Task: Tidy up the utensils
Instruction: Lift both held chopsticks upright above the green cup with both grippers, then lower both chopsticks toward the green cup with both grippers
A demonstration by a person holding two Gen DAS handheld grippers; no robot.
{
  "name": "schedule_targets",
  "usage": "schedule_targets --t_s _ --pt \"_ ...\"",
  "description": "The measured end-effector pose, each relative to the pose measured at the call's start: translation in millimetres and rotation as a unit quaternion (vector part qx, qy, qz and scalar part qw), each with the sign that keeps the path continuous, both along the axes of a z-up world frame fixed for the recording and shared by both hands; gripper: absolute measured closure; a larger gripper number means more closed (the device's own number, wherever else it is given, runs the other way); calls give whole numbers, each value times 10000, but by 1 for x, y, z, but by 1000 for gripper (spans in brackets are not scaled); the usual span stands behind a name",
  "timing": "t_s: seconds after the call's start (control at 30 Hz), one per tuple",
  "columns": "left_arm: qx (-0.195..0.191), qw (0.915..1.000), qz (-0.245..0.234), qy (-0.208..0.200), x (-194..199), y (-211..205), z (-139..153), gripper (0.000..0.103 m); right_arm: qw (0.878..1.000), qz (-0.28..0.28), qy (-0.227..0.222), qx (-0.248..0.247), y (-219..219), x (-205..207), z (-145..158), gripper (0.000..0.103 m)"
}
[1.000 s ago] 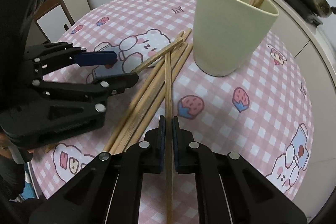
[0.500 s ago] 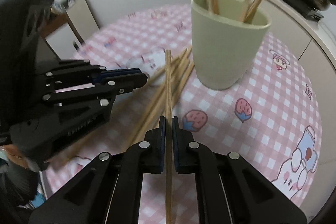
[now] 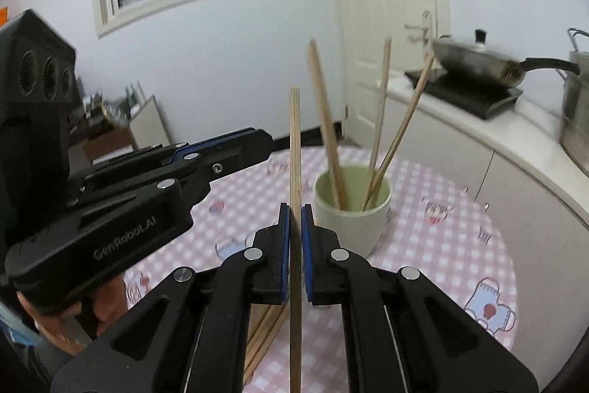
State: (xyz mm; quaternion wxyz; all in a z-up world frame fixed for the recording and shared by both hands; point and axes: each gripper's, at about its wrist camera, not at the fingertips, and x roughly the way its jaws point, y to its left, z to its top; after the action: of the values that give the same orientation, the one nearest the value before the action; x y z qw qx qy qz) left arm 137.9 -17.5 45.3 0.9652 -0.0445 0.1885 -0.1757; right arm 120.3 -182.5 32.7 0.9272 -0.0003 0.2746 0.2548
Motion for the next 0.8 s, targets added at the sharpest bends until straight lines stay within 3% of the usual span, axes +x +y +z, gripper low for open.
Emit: schedule_targets --t_s 0.2,0.4,0.47,0.5,0.57,0.67,0.7,0.8 --pt "-179 9983 -149 -537 -5 -3 19 98 9984 -271 -386 320 -19 -2 13 98" --pt "-28 9993 16 -373 2 11 16 98 9975 -360 -374 472 -27 5 12 98" --pt "11 9999 49 -155 8 17 9 98 9980 -350 -306 439 -27 7 8 98" --pt "95 9997 -57 194 15 18 1 98 9983 -330 -229 419 -26 8 5 98" --pt "402 9950 -69 915 30 18 -20 97 9988 -287 -102 374 -23 9 0 98" --pt "717 9880 112 1365 37 21 -52 97 9992 -224 -4 323 -18 8 -6 98" --pt "720 9855 107 1535 40 21 -60 94 9993 -202 38 316 -17 9 -9 98" --pt "722 9777 94 1968 45 23 -85 40 9993 -147 153 292 -13 10 -16 98"
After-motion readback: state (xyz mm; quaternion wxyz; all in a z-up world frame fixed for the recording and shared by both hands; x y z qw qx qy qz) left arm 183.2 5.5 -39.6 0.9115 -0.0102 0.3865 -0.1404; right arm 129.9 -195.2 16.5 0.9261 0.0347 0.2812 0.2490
